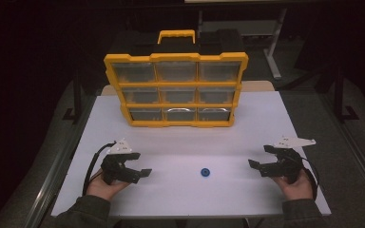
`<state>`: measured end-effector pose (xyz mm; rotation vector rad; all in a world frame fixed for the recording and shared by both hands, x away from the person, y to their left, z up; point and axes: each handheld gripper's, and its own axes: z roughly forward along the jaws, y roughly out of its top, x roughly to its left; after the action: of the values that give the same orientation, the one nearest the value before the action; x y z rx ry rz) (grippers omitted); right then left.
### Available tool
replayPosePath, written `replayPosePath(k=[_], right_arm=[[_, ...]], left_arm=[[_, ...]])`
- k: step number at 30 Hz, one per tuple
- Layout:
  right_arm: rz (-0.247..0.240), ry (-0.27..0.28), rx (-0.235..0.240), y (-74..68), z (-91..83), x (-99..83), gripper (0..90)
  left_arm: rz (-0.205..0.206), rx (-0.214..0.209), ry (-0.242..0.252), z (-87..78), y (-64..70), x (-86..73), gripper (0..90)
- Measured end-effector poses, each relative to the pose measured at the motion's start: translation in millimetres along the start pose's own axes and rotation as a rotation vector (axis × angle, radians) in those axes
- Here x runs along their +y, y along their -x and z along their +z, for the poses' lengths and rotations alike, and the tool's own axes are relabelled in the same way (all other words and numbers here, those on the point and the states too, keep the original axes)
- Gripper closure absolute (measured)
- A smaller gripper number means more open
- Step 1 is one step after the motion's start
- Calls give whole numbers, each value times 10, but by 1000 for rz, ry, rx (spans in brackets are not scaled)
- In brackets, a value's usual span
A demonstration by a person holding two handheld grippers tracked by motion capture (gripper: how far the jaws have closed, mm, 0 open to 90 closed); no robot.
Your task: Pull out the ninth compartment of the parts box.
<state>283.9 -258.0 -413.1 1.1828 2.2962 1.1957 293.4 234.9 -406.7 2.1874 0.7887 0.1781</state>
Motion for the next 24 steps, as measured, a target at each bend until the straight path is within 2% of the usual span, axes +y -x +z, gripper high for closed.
replayPosePath(k=[2,3,6,18,24], right_arm=[[-2,1,0,3,4,-1,139],[-2,1,1,3,4,0,139],[-5,-2,-1,-1,4,1,139],[-8,-2,2,2,5,1,139],[-10,0,4,0,2,3,139]], left_arm=[[-11,-12,3,40,29,36,213],[2,-19,2,57,26,60,213],[-21,-45,17,124,46,119,214],[-46,-102,30,336,79,318,226],[-79,-138,54,447,77,421,227]])
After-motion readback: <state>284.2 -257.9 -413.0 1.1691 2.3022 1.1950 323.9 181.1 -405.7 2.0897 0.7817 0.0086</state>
